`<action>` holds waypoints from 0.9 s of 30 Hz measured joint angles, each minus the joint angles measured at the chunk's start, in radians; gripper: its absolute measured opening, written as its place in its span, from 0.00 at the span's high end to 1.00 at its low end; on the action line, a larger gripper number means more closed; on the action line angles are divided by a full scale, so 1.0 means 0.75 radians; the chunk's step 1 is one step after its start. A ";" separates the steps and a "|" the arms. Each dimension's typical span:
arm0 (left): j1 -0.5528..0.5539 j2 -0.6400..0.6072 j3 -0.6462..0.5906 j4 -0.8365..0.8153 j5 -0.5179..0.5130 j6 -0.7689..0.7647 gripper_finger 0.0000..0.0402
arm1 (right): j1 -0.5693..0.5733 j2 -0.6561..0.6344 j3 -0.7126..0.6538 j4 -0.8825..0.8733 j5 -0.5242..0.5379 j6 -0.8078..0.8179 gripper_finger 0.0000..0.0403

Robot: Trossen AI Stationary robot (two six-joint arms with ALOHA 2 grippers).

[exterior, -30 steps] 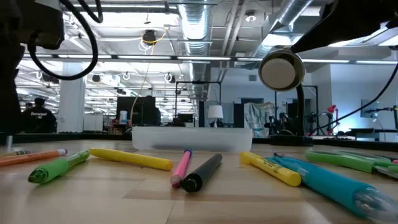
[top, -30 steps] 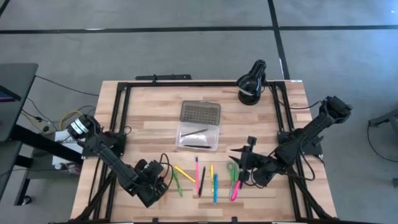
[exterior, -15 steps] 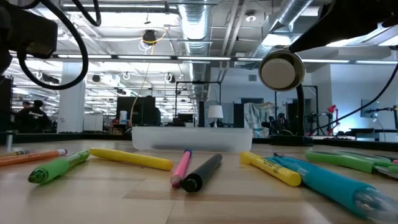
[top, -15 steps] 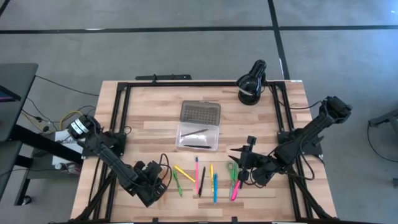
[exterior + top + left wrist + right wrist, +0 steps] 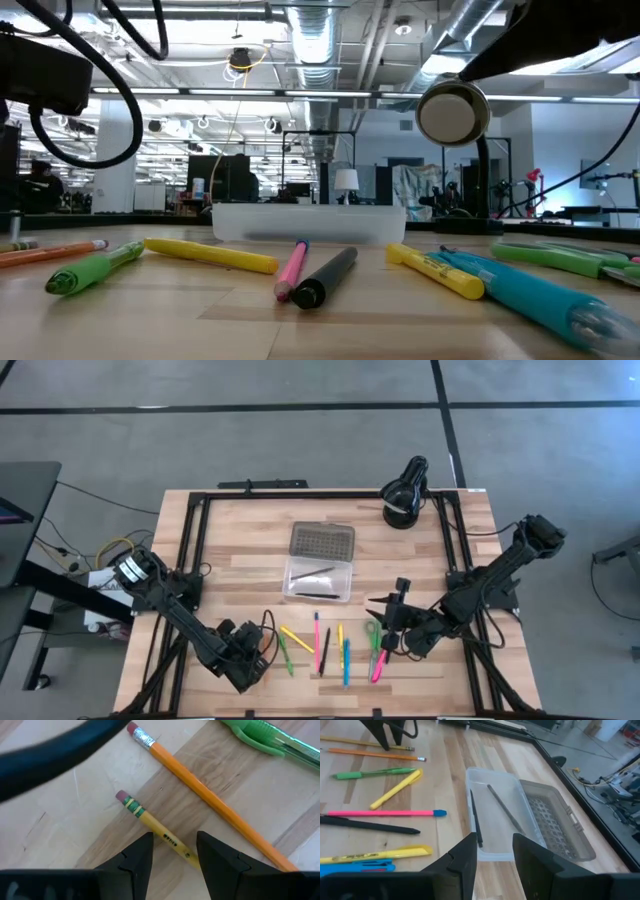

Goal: Pick & place school supplies into a supply box
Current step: Put the yellow pencil into the transparent supply box

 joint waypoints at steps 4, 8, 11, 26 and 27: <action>0.003 0.000 -0.001 -0.016 0.045 -0.016 0.64 | -0.021 0.000 0.000 0.000 -0.001 0.000 0.70; 0.004 0.000 -0.001 -0.019 0.088 -0.058 0.65 | -0.035 0.000 0.000 0.001 -0.002 0.000 0.70; 0.005 0.001 -0.001 -0.022 0.123 -0.094 0.68 | -0.041 0.000 0.000 0.001 -0.004 0.000 0.70; 0.008 0.003 -0.002 -0.071 0.161 -0.144 0.88 | -0.041 0.000 0.001 0.001 -0.006 0.000 0.70; 0.008 0.003 -0.002 -0.080 0.159 -0.149 0.89 | -0.041 0.000 0.001 0.001 -0.006 0.000 0.70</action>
